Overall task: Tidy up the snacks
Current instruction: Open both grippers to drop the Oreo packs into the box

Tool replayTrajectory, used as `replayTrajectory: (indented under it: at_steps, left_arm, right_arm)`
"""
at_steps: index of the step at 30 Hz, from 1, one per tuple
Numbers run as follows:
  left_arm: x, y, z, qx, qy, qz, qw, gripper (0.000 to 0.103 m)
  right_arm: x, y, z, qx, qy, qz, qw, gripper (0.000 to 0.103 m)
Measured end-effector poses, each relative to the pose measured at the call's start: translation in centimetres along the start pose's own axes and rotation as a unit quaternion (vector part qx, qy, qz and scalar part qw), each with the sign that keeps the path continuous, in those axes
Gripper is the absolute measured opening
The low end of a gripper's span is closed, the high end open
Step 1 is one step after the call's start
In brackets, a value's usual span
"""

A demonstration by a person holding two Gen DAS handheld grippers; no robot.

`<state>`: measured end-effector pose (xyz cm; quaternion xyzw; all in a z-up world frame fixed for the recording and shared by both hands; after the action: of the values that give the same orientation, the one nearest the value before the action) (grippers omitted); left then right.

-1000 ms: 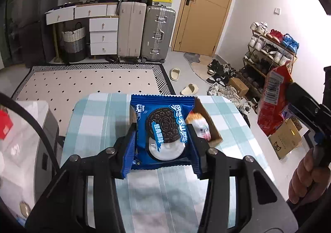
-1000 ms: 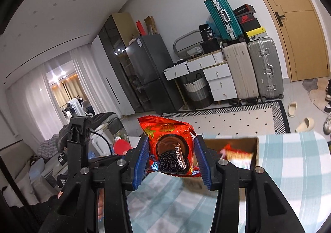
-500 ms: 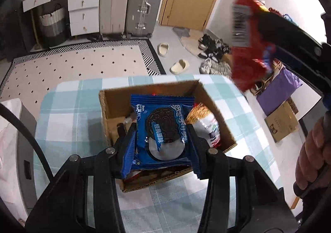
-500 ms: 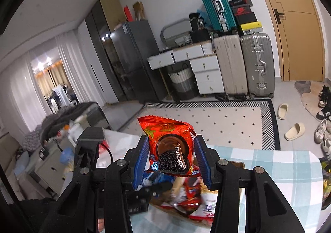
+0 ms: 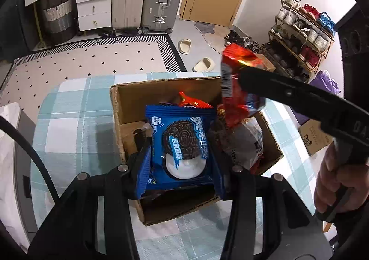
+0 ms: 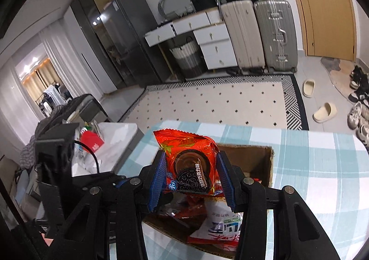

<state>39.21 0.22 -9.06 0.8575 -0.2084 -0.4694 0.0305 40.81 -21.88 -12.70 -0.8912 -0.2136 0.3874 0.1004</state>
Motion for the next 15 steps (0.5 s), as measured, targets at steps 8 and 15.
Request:
replayTrajectory:
  at_steps: [8,15]
  left_arm:
    - [0.1,0.1,-0.1,0.007,0.003,0.013,0.9999,0.042]
    - [-1.6,-0.7,0.1,-0.005,0.016,-0.003,0.9999,0.051]
  right_arm:
    - [1.8,0.3,1.2,0.006,-0.029,0.024,0.999,0.045]
    - [2.4,0.1,1.7,-0.005,-0.048,0.043,0.998,0.056]
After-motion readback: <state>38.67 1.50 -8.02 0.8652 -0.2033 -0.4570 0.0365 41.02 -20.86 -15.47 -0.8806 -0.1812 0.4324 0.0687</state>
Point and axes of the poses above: each gripper's, at about its wrist camera, not at the fingertips, and x roughly the way its jaws point, y to its right, z to its underside, the point moved 6 cm from there along x, roughly the way its jaws point, and after that the axes turned 5 degrees about z, right-handed, at the moved point
